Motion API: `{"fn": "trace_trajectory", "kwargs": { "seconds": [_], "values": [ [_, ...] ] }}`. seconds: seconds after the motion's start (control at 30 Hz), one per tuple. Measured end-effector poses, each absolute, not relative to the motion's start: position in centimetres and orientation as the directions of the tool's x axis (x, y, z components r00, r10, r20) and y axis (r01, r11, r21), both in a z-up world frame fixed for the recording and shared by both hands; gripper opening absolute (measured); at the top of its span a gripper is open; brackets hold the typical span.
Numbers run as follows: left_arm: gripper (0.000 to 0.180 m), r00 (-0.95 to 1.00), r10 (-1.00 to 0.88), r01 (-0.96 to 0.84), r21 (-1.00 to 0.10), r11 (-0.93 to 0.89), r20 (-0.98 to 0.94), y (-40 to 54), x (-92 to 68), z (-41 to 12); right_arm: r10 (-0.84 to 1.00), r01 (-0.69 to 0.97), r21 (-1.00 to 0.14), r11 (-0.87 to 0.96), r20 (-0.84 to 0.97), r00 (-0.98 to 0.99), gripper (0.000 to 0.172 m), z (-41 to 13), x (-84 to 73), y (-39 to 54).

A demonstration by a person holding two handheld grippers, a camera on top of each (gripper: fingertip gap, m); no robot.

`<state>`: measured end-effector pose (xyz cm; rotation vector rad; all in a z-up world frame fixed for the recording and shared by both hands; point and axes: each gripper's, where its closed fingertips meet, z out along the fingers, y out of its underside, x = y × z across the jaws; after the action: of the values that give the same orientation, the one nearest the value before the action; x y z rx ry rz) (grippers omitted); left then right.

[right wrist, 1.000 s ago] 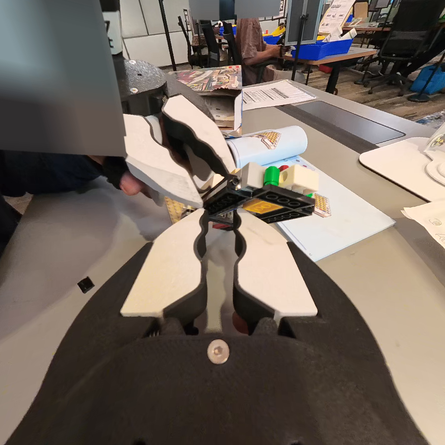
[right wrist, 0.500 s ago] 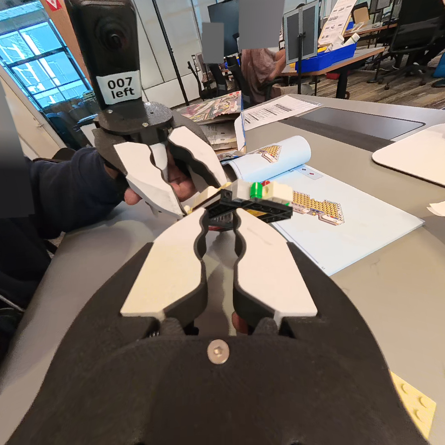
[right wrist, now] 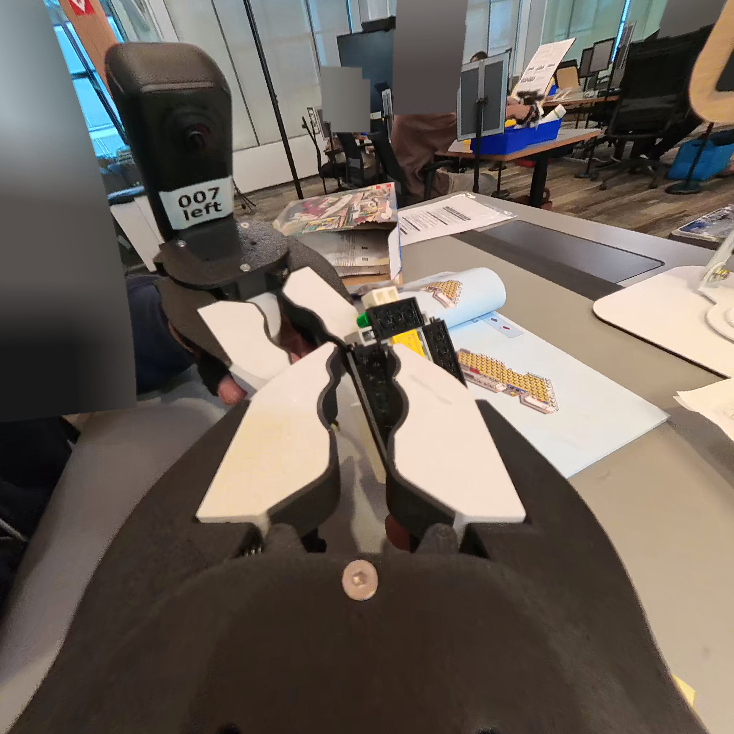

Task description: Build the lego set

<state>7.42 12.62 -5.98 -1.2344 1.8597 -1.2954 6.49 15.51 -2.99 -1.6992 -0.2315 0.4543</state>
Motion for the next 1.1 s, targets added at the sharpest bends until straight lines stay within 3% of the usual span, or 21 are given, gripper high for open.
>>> {"fn": "trace_trajectory", "kwargs": {
  "seconds": [0.43, 0.73, 1.1],
  "values": [
    [0.025, -0.427, -0.887, -0.354, -0.935, -0.014, 0.175, 11.8, 8.2, -6.8, 0.362, 0.133, -0.952, -0.275, 0.026, 0.932, 0.024, -4.3, 6.9, 14.3],
    [0.024, -0.391, -0.920, -0.237, -0.963, 0.126, -0.024, 11.6, 7.8, -4.0, 0.361, 0.064, -0.975, -0.214, -0.018, 0.933, 0.025, -1.8, 7.1, 13.3],
    [0.018, -0.399, -0.916, -0.203, -0.971, 0.123, -0.033, 10.3, 8.2, -4.1, 0.359, 0.013, -0.971, -0.238, -0.076, 0.930, 0.020, -3.1, 8.2, 11.4]
  ]
}}
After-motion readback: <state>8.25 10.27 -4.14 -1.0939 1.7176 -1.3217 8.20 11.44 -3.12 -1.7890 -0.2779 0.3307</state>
